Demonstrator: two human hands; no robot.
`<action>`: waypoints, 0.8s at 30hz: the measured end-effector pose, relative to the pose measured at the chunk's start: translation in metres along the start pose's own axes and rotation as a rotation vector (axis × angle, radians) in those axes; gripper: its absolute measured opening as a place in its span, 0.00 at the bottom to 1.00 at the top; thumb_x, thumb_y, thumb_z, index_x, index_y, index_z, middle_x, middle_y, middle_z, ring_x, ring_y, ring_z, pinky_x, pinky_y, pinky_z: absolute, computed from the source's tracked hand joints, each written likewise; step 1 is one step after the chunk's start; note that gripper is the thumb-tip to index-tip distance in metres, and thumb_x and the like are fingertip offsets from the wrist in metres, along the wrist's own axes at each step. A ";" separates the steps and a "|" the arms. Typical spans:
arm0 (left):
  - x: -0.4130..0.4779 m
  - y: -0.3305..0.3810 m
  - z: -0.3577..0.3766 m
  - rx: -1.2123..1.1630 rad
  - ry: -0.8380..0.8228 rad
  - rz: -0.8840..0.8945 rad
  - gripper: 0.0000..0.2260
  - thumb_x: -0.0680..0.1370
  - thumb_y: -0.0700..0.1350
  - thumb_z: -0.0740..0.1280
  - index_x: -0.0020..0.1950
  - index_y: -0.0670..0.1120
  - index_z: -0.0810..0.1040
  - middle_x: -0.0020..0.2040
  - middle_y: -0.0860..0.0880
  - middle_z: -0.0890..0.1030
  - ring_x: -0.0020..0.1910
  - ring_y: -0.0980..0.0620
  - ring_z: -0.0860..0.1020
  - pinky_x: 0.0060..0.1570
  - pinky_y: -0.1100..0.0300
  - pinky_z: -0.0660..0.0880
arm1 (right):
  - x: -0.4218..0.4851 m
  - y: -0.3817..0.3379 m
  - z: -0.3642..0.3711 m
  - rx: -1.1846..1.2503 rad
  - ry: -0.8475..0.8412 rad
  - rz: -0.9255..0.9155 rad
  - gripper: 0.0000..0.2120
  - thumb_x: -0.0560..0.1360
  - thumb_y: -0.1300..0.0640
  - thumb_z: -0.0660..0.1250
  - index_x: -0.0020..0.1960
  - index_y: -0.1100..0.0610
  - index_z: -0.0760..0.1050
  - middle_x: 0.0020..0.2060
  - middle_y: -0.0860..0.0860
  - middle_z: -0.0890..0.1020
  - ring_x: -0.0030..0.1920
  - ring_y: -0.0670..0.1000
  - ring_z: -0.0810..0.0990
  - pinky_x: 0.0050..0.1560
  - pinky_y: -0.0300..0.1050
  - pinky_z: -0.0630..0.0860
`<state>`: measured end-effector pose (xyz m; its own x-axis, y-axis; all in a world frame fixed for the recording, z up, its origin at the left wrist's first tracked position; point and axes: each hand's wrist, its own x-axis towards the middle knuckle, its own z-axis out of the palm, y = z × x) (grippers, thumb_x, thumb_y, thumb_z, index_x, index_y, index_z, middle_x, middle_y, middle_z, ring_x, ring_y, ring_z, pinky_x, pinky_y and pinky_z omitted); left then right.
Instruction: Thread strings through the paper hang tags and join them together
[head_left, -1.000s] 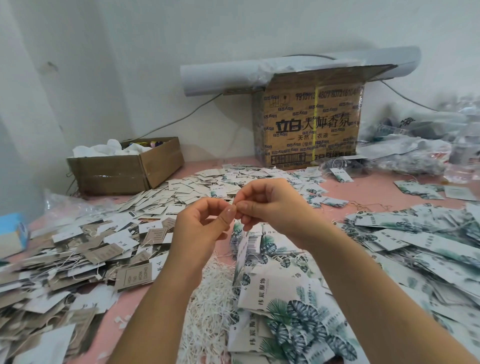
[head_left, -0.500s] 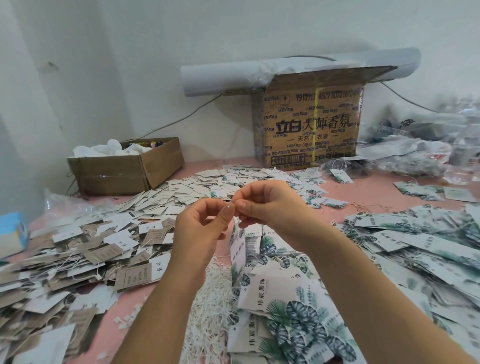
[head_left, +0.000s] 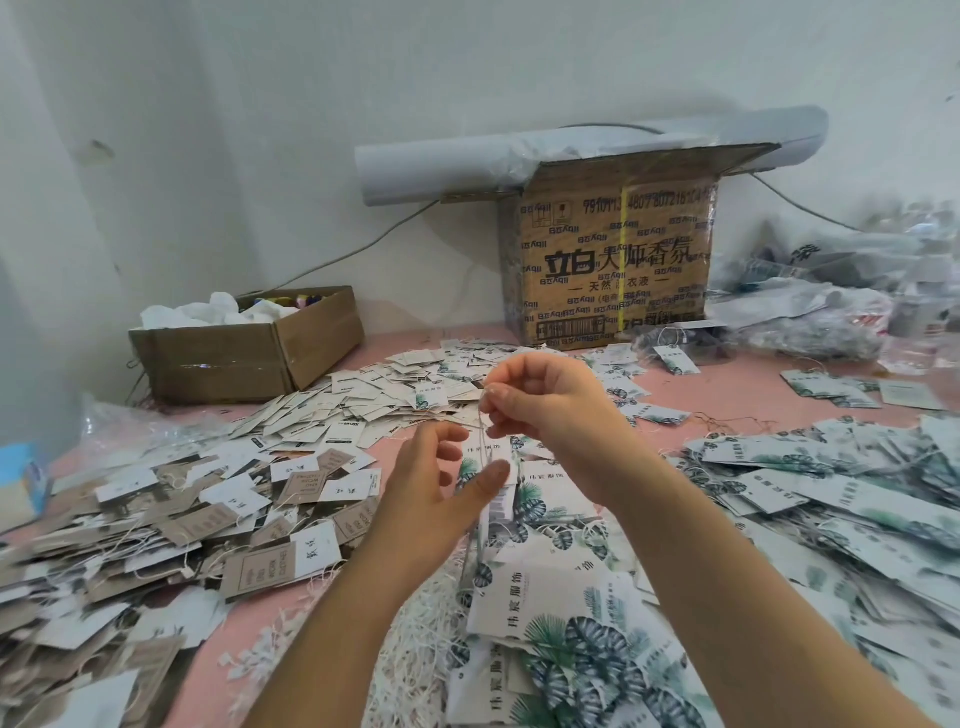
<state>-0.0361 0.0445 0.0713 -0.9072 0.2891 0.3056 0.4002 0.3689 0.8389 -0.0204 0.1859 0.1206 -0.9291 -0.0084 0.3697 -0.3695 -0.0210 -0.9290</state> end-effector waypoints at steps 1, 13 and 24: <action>0.000 -0.001 0.001 0.031 -0.005 -0.011 0.24 0.67 0.63 0.66 0.59 0.56 0.67 0.54 0.56 0.70 0.50 0.58 0.71 0.47 0.59 0.71 | 0.000 0.000 0.000 0.006 0.006 -0.002 0.08 0.75 0.71 0.62 0.40 0.62 0.74 0.32 0.53 0.78 0.32 0.48 0.77 0.37 0.39 0.78; 0.005 -0.012 -0.001 0.204 0.138 0.027 0.10 0.78 0.41 0.65 0.47 0.56 0.70 0.43 0.57 0.77 0.39 0.63 0.73 0.30 0.69 0.69 | 0.000 -0.003 -0.001 0.081 0.043 -0.092 0.08 0.74 0.71 0.62 0.40 0.61 0.75 0.33 0.54 0.81 0.33 0.49 0.78 0.38 0.41 0.78; 0.003 0.005 -0.011 -0.190 0.277 0.023 0.14 0.73 0.40 0.71 0.55 0.51 0.75 0.42 0.51 0.83 0.38 0.57 0.81 0.32 0.67 0.74 | 0.005 0.010 -0.013 -0.292 0.018 0.162 0.15 0.75 0.72 0.58 0.40 0.58 0.78 0.33 0.51 0.81 0.34 0.48 0.78 0.39 0.38 0.78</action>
<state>-0.0382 0.0370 0.0810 -0.9096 0.0351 0.4139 0.4129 0.1867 0.8915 -0.0287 0.1985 0.1131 -0.9753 0.0292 0.2191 -0.2036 0.2668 -0.9420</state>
